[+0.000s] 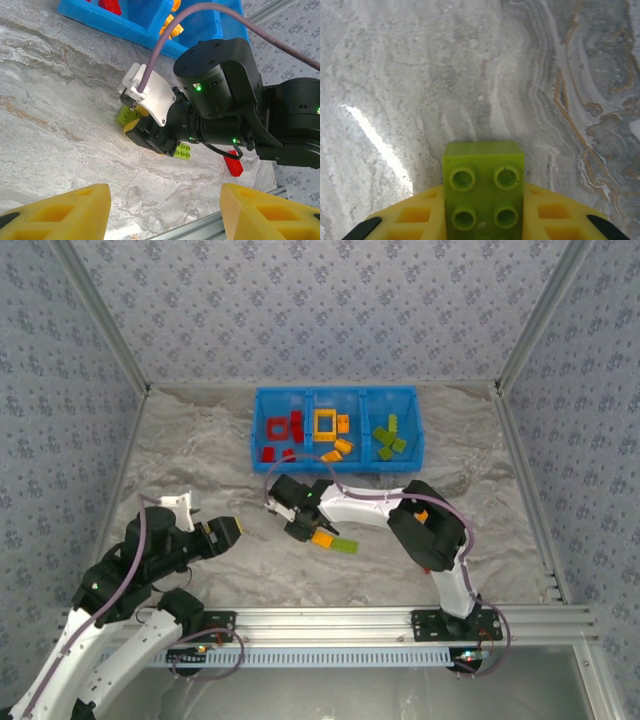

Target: Sort the legos into containers by color

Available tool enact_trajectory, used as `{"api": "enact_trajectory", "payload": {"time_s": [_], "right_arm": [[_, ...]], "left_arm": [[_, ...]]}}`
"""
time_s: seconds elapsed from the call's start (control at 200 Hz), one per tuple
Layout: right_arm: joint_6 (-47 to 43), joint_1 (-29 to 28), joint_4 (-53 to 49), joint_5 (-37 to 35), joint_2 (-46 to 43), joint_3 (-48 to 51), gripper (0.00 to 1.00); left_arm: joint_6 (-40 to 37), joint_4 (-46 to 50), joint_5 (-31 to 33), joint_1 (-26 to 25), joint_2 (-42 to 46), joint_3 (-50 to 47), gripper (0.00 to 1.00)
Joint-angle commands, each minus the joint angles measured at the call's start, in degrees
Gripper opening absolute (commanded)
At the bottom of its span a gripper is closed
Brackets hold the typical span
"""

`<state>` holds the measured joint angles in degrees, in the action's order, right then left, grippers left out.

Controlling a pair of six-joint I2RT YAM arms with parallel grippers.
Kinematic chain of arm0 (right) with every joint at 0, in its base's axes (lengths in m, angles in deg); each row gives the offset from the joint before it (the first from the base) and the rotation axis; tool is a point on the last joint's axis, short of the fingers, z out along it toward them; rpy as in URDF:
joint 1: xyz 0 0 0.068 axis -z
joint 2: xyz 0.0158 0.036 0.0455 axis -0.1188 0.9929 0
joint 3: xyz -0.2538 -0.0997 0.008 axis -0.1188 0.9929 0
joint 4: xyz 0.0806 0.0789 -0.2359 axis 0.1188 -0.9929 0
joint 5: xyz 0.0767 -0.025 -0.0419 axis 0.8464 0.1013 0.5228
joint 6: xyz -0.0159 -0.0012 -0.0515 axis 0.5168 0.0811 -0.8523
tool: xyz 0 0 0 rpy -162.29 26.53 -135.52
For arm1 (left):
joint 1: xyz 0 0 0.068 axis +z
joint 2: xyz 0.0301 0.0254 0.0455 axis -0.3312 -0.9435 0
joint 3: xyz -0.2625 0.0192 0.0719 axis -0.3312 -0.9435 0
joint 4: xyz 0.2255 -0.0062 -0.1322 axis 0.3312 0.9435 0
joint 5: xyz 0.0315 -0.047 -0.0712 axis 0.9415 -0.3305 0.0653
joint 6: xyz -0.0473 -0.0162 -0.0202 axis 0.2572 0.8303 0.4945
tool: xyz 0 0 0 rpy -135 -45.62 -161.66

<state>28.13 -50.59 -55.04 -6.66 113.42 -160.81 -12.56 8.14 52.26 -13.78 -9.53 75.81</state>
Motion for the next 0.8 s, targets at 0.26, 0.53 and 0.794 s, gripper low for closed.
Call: {"api": "enact_trajectory", "payload": {"time_s": [0.26,0.53,0.794], "right_arm": [[7.6,8.1,-0.3,-3.2,-21.3,5.5,0.22],[14.2,29.2,4.4,3.8,-34.4,14.9,0.25],[15.0,43.6,7.6,18.7,-18.6,4.0,0.25]], "left_arm": [[-0.5,-9.5,0.6,-5.0,-15.1,8.7,0.59],[-5.8,-21.9,15.1,-25.2,-38.3,17.7,0.57],[-10.7,-29.1,25.2,-31.8,-59.1,28.2,0.56]]}}
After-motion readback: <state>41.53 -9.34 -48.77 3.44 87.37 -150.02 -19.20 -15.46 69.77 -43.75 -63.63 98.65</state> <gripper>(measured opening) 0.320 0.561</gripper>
